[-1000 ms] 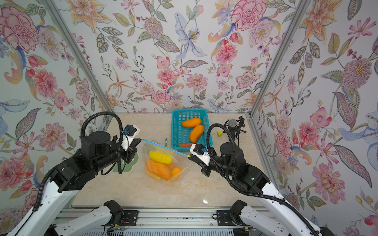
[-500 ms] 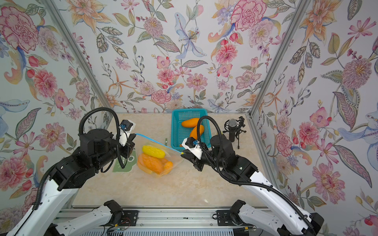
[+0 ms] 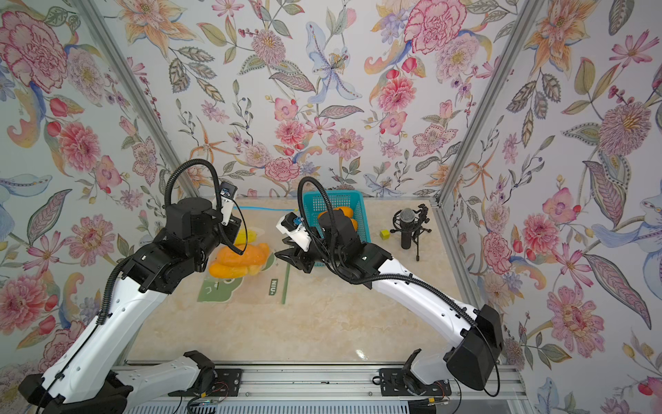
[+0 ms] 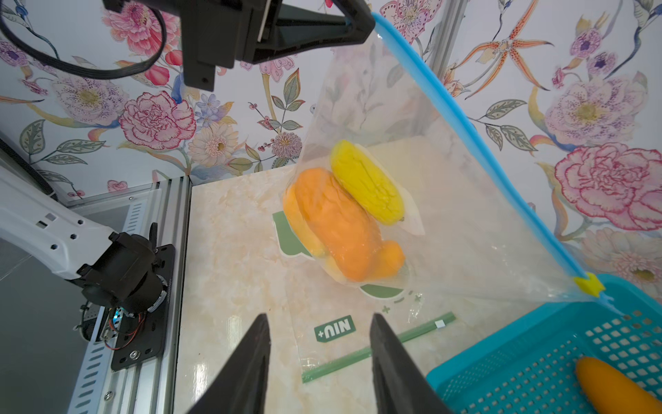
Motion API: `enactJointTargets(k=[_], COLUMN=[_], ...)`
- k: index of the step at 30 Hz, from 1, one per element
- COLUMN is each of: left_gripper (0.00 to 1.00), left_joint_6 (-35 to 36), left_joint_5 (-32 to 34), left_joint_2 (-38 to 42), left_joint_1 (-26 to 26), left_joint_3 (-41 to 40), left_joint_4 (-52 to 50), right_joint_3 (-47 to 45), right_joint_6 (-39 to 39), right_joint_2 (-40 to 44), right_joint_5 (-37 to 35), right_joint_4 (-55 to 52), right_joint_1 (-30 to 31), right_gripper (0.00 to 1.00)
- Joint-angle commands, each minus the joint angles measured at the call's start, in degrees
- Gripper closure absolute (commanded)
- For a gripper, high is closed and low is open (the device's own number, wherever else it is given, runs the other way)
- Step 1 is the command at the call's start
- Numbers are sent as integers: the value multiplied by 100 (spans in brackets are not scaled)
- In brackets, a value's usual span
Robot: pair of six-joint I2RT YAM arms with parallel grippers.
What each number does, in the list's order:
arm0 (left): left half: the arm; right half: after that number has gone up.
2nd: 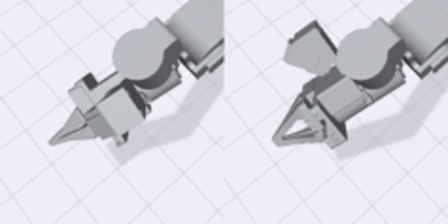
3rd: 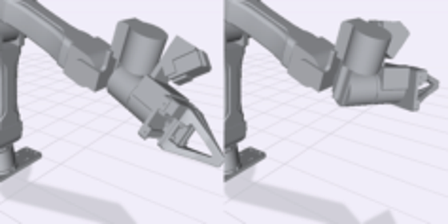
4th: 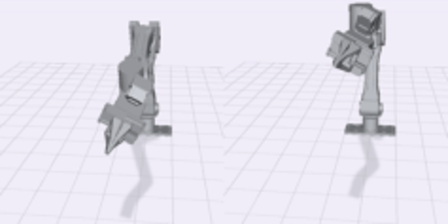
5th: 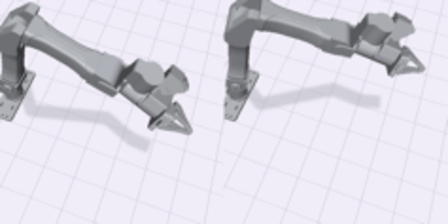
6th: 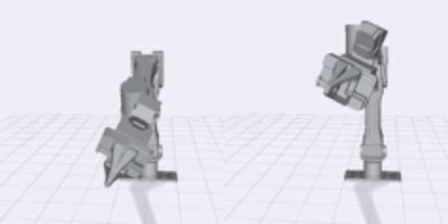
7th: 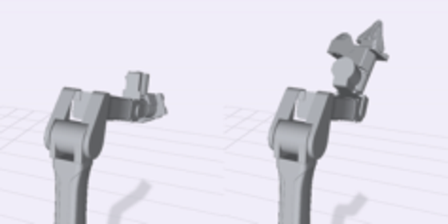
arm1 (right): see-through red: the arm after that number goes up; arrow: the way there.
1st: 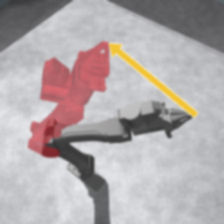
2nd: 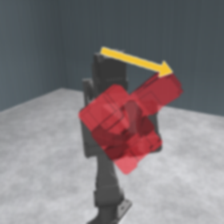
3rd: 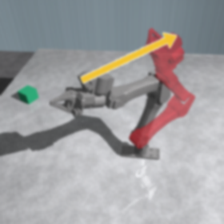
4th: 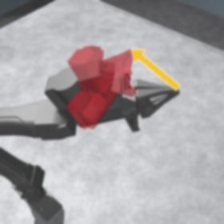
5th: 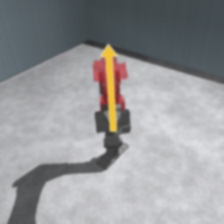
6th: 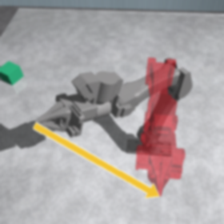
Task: Place the mango in a zip-top bag and seal the zipper
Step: Place the zipper food storage bag at the center of the board.
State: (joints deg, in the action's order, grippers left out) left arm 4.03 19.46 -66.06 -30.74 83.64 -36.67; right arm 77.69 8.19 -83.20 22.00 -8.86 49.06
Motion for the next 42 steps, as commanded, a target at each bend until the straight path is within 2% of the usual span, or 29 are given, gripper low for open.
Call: enactJointTargets(k=[1,7,10,12,18,23,31,32,35,40,42], left_gripper=[100,100,100,100,100,100,100,100,100,100,100], left_joint_6=[334,478,481,525,592,699,687,684,669,621,568], left_joint_5=[-338,-878,-907,-863,-1208,-1690,-1614,-1575,-1503,-1303,-1143], left_joint_2=[87,253,313,313,456,677,744,744,717,711,707], left_joint_1=[25,31,30,32,28,28,31,33,31,32,33], left_joint_3=[408,375,355,318,164,113,11,-13,-61,-230,-283], left_joint_4=[409,317,312,326,574,718,613,623,622,711,717], right_joint_3=[369,983,1238,1354,1688,2005,2422,2488,2686,2868,2964], right_joint_6=[-115,94,158,262,380,545,474,383,432,351,237], right_joint_2=[-174,-563,-605,-573,-627,-970,-1364,-1435,-1599,-1792,-1884], right_joint_5=[-172,156,133,143,1145,1725,2463,2554,2546,2292,2228], right_joint_4=[790,967,949,908,601,66,-609,-674,-1006,-1168,-1180], right_joint_1=[-50,-453,-650,-758,-1154,-1101,-754,-717,-560,-397,-364], right_gripper=[50,44,41,35,26,23,27,28,41,100,100])
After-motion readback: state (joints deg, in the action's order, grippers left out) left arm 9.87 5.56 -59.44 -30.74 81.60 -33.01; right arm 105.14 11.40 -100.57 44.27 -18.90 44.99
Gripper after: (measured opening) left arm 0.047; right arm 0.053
